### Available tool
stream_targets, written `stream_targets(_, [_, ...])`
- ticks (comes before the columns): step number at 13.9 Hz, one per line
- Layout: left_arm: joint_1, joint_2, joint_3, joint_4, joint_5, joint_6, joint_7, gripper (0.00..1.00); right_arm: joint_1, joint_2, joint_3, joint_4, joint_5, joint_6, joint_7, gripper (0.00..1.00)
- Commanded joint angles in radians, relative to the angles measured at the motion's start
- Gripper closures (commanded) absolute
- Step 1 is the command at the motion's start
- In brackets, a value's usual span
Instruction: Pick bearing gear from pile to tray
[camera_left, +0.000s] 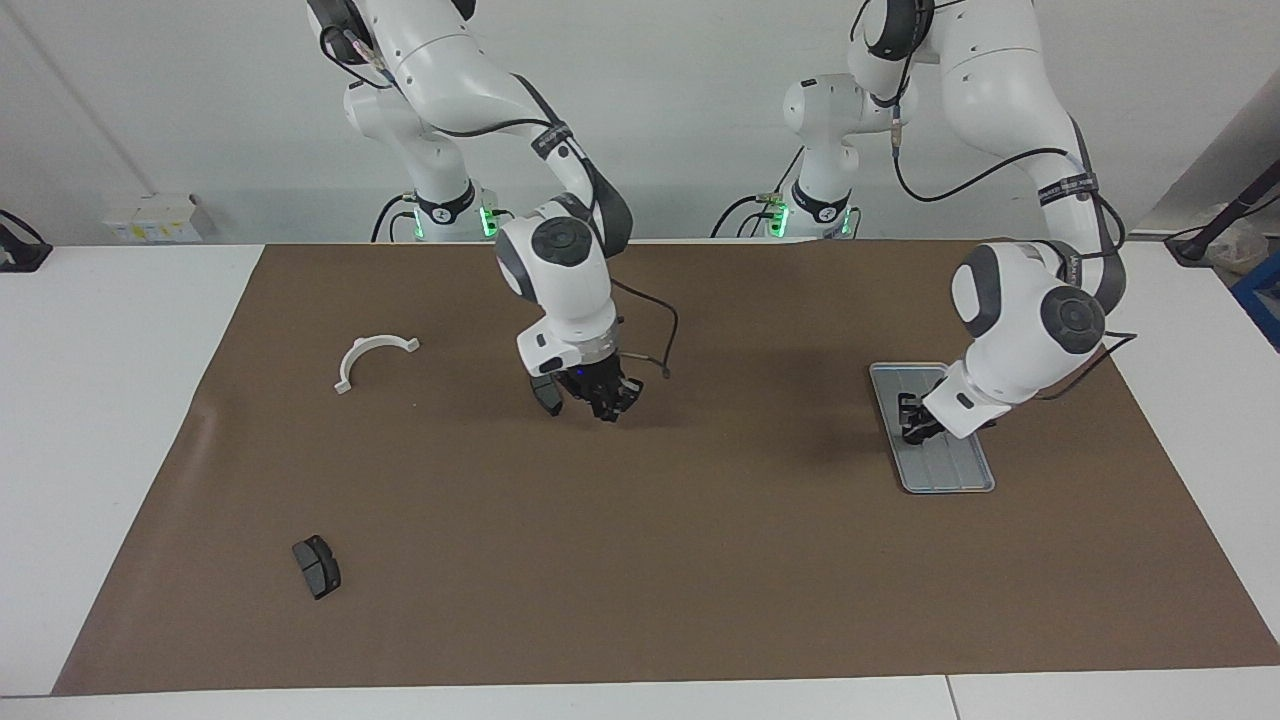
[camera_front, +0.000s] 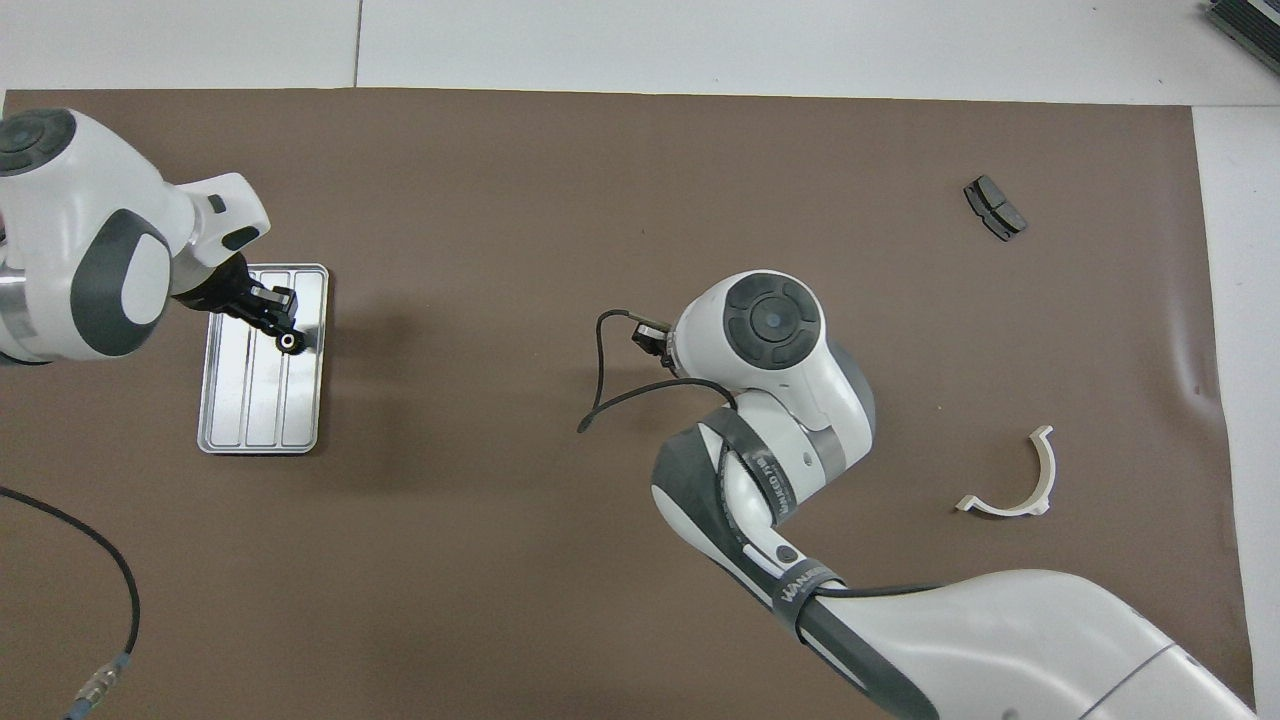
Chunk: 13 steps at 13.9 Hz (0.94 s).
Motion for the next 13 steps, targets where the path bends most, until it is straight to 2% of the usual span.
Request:
stream_targets(1, [0.063, -0.092, -0.011, -0.154, -0.003, 0.066, 0.124, 0.92, 0.048, 0.085, -0.005, 0.105, -0.060, -0.002, 0.140, 1.00])
stream_targets(3, [0.081, -0.125, -0.011, -0.229, -0.003, 0.109, 0.141, 0.81, 0.093, 0.144, -0.005, 0.168, -0.078, -0.002, 0.203, 1.00])
stream_targets(4, [0.087, -0.138, -0.009, -0.260, -0.003, 0.140, 0.144, 0.67, 0.114, 0.169, -0.008, 0.188, -0.099, -0.001, 0.234, 1.00])
stream_targets(5, [0.089, -0.140, -0.009, -0.270, -0.003, 0.160, 0.144, 0.46, 0.114, 0.174, -0.007, 0.195, -0.125, 0.001, 0.245, 1.00])
stream_targets(6, [0.089, -0.140, -0.011, -0.270, -0.003, 0.160, 0.144, 0.24, 0.114, 0.174, -0.007, 0.195, -0.133, 0.001, 0.245, 0.89])
stream_targets(7, [0.087, -0.138, -0.011, -0.265, -0.003, 0.160, 0.144, 0.07, 0.110, 0.174, -0.007, 0.195, -0.136, 0.002, 0.245, 0.53])
stream_targets(8, [0.080, -0.132, -0.011, -0.253, -0.001, 0.166, 0.139, 0.00, 0.105, 0.174, -0.007, 0.195, -0.138, 0.007, 0.245, 0.12])
stream_targets(9, [0.071, -0.125, -0.012, -0.232, -0.001, 0.166, 0.126, 0.00, 0.102, 0.174, -0.008, 0.195, -0.147, 0.002, 0.242, 0.00])
stream_targets(10, [0.043, -0.120, -0.015, -0.205, -0.004, 0.166, 0.110, 0.00, 0.093, 0.171, -0.008, 0.193, -0.178, 0.002, 0.234, 0.00])
stream_targets(13, [-0.128, -0.111, -0.012, -0.167, -0.003, 0.157, -0.121, 0.00, 0.030, 0.130, -0.004, 0.164, -0.198, -0.005, 0.134, 0.00])
